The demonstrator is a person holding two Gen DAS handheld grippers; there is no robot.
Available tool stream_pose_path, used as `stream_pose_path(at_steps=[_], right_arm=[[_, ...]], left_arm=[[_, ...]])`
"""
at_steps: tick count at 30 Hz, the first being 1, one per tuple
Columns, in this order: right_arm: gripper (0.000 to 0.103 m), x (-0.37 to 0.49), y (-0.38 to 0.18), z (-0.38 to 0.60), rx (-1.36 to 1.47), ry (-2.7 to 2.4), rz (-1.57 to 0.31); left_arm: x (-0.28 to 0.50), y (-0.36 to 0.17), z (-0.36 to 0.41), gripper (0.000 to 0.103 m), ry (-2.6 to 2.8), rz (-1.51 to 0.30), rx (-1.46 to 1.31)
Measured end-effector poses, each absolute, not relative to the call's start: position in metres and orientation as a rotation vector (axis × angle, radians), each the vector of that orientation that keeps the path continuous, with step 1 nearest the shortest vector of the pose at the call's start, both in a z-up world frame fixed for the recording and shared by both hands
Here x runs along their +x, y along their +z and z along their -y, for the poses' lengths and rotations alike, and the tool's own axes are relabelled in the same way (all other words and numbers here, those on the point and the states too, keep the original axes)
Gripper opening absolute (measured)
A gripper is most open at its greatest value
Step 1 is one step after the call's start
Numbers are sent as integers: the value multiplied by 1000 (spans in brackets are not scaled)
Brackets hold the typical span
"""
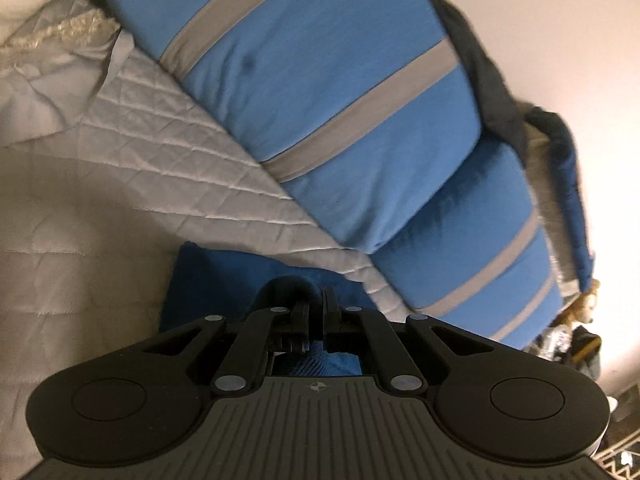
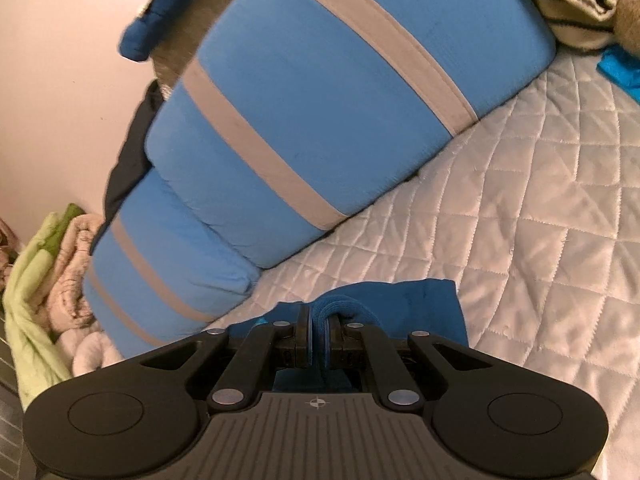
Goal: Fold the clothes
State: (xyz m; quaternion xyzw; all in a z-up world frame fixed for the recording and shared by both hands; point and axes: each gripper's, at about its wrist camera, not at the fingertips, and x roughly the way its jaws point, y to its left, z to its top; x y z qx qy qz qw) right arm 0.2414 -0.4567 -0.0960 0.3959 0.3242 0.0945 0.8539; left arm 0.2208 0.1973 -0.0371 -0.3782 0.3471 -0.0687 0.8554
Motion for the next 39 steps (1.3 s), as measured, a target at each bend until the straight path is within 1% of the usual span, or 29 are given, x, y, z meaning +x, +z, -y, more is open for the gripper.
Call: stream_pose_path(at_steps=[4, 5, 6, 7, 8, 9, 10, 12, 13, 15, 17, 20, 27, 34, 35, 36, 37, 38, 39], right_arm=[[9, 261, -119, 452, 823, 156, -734], [12, 266, -125, 451, 823, 140, -751], [16, 270, -131, 449, 819, 112, -771], [23, 273, -138, 448, 820, 91, -792], [41, 275, -144, 448, 823, 75, -814], [50, 275, -148, 447, 833, 77, -818], [53, 274, -151, 447, 845, 88, -815], [64, 270, -151, 446, 857, 110, -820], [65, 268, -150, 446, 856, 120, -826], [68, 263, -146, 447, 861, 138, -839], [69, 257, -143, 448, 868, 155, -852], [70, 247, -141, 450, 882, 172, -871], [70, 228, -140, 448, 898, 209, -898], [69, 223, -143, 441, 913, 217, -915], [69, 223, -143, 440, 912, 215, -915], [67, 223, -143, 440, 909, 213, -918], [66, 223, -142, 438, 900, 216, -920], [63, 224, -141, 437, 890, 221, -922], [57, 224, -140, 436, 877, 228, -921]], left_arm=[[243, -67, -196, 9, -110, -817, -799], [245, -75, -197, 14, -94, -836, -816], [246, -83, -198, 15, -78, -854, -835], [248, -91, -199, 16, -62, -871, -855], [245, -95, -201, 18, -63, -865, -879], [242, -98, -203, 23, -66, -856, -904], [239, -98, -205, 25, -79, -848, -920], [234, -97, -206, 29, -96, -859, -924], [230, -96, -208, 30, -106, -867, -926], [223, -94, -210, 39, -124, -869, -943], [215, -93, -211, 46, -139, -868, -962], [207, -94, -209, 48, -153, -897, -984], [198, -95, -202, 49, -197, -960, -936], [200, -99, -192, 48, -180, -996, -885], [201, -98, -190, 45, -183, -1006, -874], [201, -98, -189, 37, -186, -1016, -864], [202, -98, -188, 33, -183, -1030, -855], [202, -98, -187, 22, -179, -1045, -845], [202, -98, -187, 10, -174, -1052, -841]])
